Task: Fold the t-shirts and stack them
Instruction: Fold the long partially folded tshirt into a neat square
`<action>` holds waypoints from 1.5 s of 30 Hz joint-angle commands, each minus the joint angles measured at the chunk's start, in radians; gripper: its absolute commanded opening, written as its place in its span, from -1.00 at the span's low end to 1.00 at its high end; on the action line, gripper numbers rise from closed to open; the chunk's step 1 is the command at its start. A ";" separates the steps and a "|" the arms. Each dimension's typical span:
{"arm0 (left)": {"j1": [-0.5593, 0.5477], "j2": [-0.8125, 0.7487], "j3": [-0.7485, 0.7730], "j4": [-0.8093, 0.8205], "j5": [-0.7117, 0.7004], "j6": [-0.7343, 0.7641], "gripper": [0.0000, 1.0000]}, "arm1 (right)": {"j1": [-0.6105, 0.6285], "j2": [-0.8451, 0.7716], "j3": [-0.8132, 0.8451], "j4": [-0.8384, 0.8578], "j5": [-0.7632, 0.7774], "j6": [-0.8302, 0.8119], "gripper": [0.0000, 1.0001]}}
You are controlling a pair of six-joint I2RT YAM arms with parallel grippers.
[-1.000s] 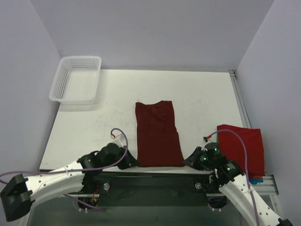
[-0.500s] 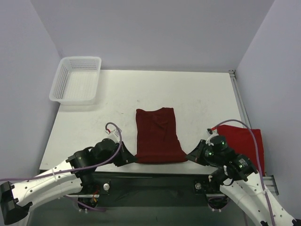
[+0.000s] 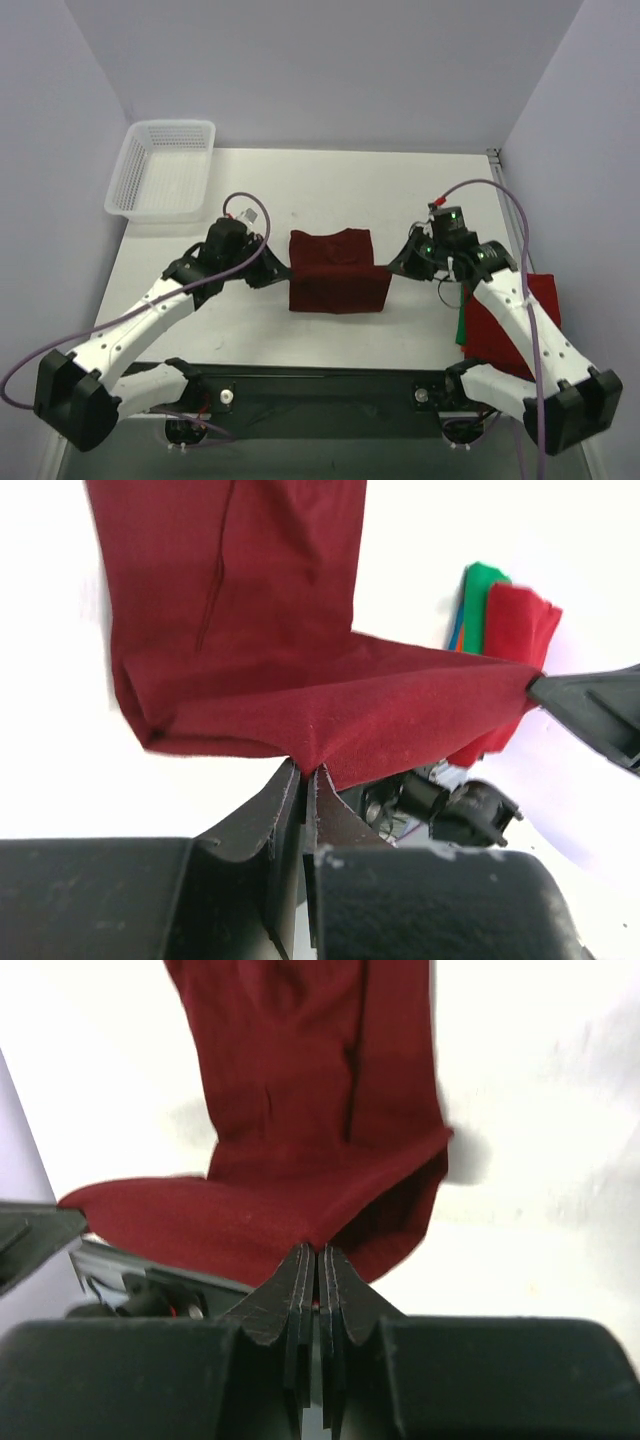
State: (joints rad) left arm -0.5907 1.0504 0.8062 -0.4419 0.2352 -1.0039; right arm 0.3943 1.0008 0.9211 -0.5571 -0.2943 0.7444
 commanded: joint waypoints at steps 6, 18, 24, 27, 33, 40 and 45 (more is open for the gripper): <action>0.195 0.301 0.184 0.190 0.162 0.080 -1.00 | -0.141 0.371 0.254 0.098 -0.104 -0.085 -1.00; 0.344 0.891 0.555 0.423 0.291 0.088 -0.32 | -0.245 1.016 0.708 0.143 -0.226 -0.122 -0.58; 0.399 0.968 0.604 0.548 0.368 0.086 0.39 | -0.262 1.098 0.825 0.140 -0.195 -0.148 0.12; 0.408 0.893 0.545 0.487 0.302 0.103 0.40 | -0.256 1.034 0.745 0.144 -0.129 -0.169 0.14; 0.326 0.703 0.403 0.313 0.063 0.165 0.00 | -0.178 0.857 0.469 0.227 -0.014 -0.197 0.15; 0.278 0.779 0.455 0.264 0.026 0.194 -0.57 | -0.012 0.753 0.355 0.255 0.073 -0.186 0.10; 0.269 0.901 0.560 0.268 0.047 0.218 -0.60 | 0.086 0.758 0.341 0.284 0.081 -0.160 0.09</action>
State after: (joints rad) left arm -0.3264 1.8977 1.2945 -0.1669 0.2913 -0.8219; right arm 0.4580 1.7779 1.2709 -0.2928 -0.2596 0.5751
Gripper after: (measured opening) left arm 0.200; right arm 0.546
